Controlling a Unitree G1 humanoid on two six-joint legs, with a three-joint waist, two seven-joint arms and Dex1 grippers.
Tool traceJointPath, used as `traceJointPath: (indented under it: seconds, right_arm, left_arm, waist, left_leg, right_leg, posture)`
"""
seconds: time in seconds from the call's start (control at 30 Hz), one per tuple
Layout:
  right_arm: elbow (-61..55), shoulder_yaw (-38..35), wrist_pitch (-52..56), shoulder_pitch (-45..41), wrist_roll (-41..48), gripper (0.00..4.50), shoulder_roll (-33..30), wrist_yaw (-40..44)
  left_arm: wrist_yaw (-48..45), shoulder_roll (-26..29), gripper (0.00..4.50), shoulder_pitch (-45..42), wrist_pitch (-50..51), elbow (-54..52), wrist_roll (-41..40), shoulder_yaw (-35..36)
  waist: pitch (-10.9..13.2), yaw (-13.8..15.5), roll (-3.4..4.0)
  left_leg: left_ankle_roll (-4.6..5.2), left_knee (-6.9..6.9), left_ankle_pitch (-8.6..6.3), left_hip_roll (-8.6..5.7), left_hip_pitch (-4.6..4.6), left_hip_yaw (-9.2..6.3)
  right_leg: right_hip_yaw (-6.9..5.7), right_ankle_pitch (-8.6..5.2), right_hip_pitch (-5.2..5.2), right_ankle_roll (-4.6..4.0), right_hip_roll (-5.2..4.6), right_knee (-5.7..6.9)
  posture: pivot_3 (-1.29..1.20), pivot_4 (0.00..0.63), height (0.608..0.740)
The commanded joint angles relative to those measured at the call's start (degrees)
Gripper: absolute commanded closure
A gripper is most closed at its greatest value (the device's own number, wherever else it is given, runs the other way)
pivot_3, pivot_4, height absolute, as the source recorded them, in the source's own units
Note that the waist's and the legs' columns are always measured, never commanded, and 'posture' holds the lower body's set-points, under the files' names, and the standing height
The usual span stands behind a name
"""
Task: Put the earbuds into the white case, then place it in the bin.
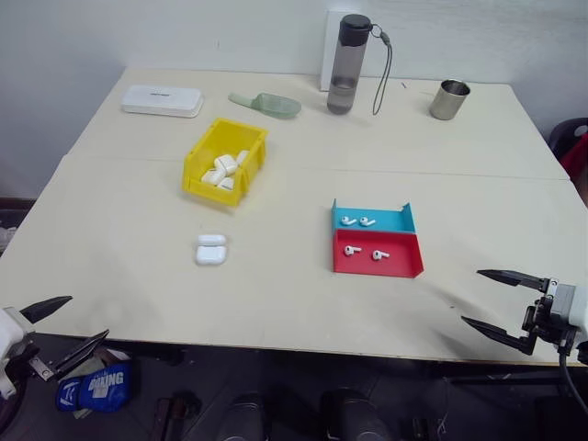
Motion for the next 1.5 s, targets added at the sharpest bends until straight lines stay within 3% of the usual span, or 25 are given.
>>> traceJointPath:
  seconds: [0.03,0.17,0.4,0.63,0.83,0.9,1.0,1.17,1.3,1.4,1.5]
  right_arm:
    - [0.6,0.2,-3.4,-1.1,0.0,0.04,-0.6,0.8]
    - [-1.6,1.2,-1.7,-1.4,3.4,0.04,1.1,1.7]
    - [-16.9,4.4,7.6,-1.6,14.4,0.04,8.3,0.1]
    - [-20.3,6.3,3.9,-6.0,15.7,0.04,13.8,3.5]
    - [-15.6,6.6,2.8,-7.1,13.8,0.04,12.6,5.4]
    - [-13.8,6.6,2.8,-7.3,13.3,0.04,12.0,5.6]
    - [-11.8,6.9,3.1,-7.3,12.5,0.04,11.1,5.9]
    - [-11.1,7.2,3.5,-6.7,12.3,0.04,10.4,5.8]
    - [-13.2,6.9,4.0,-4.2,12.7,0.04,9.8,5.1]
    - [-15.0,7.0,4.9,-3.3,12.6,0.04,9.2,3.7]
    - [-19.5,7.1,7.3,-1.8,12.7,0.04,8.3,1.4]
  left_arm:
    - [0.9,-0.8,0.0,-0.1,-0.9,-1.5,-0.7,0.9]
    - [1.1,-1.1,0.0,0.9,2.9,-3.2,-3.6,2.9]
    - [11.4,-1.6,0.0,8.4,30.1,-4.9,-12.8,14.6]
    - [17.3,-0.2,0.0,11.8,47.7,-11.8,-17.4,19.3]
    - [28.0,8.9,0.0,2.8,72.7,-25.8,-29.1,19.6]
    - [32.6,12.8,0.0,-4.6,83.0,-27.8,-33.5,17.6]
    - [43.0,14.0,0.0,-21.0,93.7,-29.0,-40.5,11.0]
    - [67.2,5.8,0.0,-36.6,94.4,-31.6,-48.6,-2.7]
    - [86.2,-9.5,0.0,-45.7,94.4,-32.5,-50.8,-10.1]
    - [96.6,-17.6,0.0,-49.6,94.4,-32.3,-50.1,-14.5]
    - [103.0,-22.0,0.0,-51.4,94.4,-31.2,-50.2,-17.2]
  waist:
    - [0.0,0.0,0.0]
    - [0.0,0.0,-0.01]
    - [0.0,-0.3,0.01]
    - [0.0,0.3,-0.08]
    - [0.0,0.5,-0.06]
    - [0.0,0.1,0.0]
    - [0.1,0.1,0.11]
    - [0.1,-0.3,0.23]
    - [0.1,0.4,0.17]
    - [0.1,1.4,0.08]
    - [0.1,1.6,0.09]
  left_leg:
    - [0.0,0.0,0.0,0.0,0.0,0.0]
    - [-0.01,0.02,0.0,0.01,0.0,0.0]
    - [0.0,0.01,0.0,0.05,0.0,-0.01]
    - [0.03,0.02,-0.04,-0.06,0.0,-0.23]
    - [0.03,0.0,-0.05,-0.16,-0.02,-0.38]
    - [0.03,0.0,-0.04,-0.18,-0.02,-0.35]
    - [0.03,0.01,0.04,-0.2,0.0,-0.35]
    - [-0.01,0.01,0.1,-0.17,0.01,-0.25]
    - [-0.01,0.16,0.1,-0.17,-0.03,-0.29]
    - [-0.01,0.31,0.1,-0.19,-0.11,-0.29]
    - [-0.01,0.38,0.1,-0.2,-0.18,-0.28]
  right_leg:
    - [0.0,0.0,0.0,0.0,0.0,0.0]
    - [-0.01,0.0,0.0,0.0,0.01,0.01]
    - [-0.02,0.0,-0.01,0.0,0.02,0.07]
    - [0.16,-0.01,0.01,-0.03,-0.01,0.08]
    - [0.3,-0.04,0.07,-0.08,-0.01,0.08]
    - [0.33,-0.04,0.08,-0.08,-0.01,0.07]
    - [0.34,-0.04,0.09,-0.08,0.0,0.13]
    - [0.4,0.0,0.03,0.0,0.08,0.33]
    - [0.39,0.05,0.08,0.1,0.16,0.36]
    - [0.41,0.11,0.06,0.2,0.21,0.36]
    - [0.44,0.12,0.03,0.22,0.24,0.34]
  posture:
    - [0.0,0.15,0.74]
    - [0.0,0.15,0.74]
    - [0.0,0.15,0.74]
    - [0.0,0.15,0.74]
    - [0.0,0.15,0.74]
    - [0.0,0.15,0.74]
    - [0.0,0.15,0.74]
    - [0.0,0.15,0.74]
    - [0.0,0.15,0.74]
    - [0.0,0.15,0.74]
    - [0.0,0.15,0.74]
